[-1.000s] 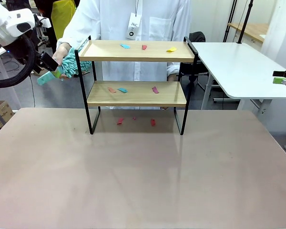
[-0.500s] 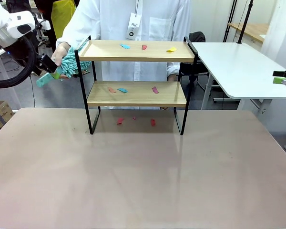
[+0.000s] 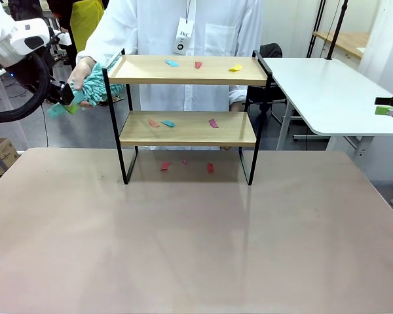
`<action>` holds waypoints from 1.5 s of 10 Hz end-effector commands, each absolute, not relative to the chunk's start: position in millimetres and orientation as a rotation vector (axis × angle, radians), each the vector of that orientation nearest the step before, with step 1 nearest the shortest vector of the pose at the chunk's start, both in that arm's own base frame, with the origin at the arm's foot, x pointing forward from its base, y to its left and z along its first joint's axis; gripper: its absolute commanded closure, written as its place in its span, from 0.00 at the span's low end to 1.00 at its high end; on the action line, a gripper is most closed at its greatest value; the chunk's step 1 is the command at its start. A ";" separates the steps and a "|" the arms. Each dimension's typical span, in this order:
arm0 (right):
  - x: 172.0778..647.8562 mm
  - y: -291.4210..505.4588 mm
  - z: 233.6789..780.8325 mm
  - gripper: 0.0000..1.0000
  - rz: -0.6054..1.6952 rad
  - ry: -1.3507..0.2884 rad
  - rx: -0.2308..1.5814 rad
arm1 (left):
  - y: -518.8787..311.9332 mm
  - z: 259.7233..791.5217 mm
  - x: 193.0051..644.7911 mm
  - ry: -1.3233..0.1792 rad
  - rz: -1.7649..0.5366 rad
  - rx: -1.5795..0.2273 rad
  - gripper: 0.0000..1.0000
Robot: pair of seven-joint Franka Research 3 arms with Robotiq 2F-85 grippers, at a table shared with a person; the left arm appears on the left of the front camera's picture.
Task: Clean the shelf.
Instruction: Pick up the Duster handed by the human.
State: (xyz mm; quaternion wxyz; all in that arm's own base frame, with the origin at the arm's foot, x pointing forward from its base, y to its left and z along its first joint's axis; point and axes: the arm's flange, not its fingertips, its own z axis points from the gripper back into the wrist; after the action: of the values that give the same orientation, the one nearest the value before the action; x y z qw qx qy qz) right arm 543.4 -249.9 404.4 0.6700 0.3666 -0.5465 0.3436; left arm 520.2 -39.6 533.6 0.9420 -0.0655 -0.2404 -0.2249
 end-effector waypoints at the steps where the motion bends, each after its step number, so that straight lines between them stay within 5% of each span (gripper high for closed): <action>1: 543.7 -248.2 406.9 0.00 0.779 -1.235 0.827 | -35.4 537.2 517.6 -0.480 -0.460 -0.104 1.00; 15: 543.7 -248.2 406.9 0.00 0.779 -1.235 0.827 | -28.3 539.4 520.0 -0.502 -0.449 -0.088 1.00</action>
State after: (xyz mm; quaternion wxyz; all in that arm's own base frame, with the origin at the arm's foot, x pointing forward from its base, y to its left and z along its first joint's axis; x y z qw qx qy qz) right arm 543.4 -249.9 404.4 0.6700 0.3666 -0.5465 0.3436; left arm 521.5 -30.6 535.9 0.9435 -0.0434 -0.2451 -0.2189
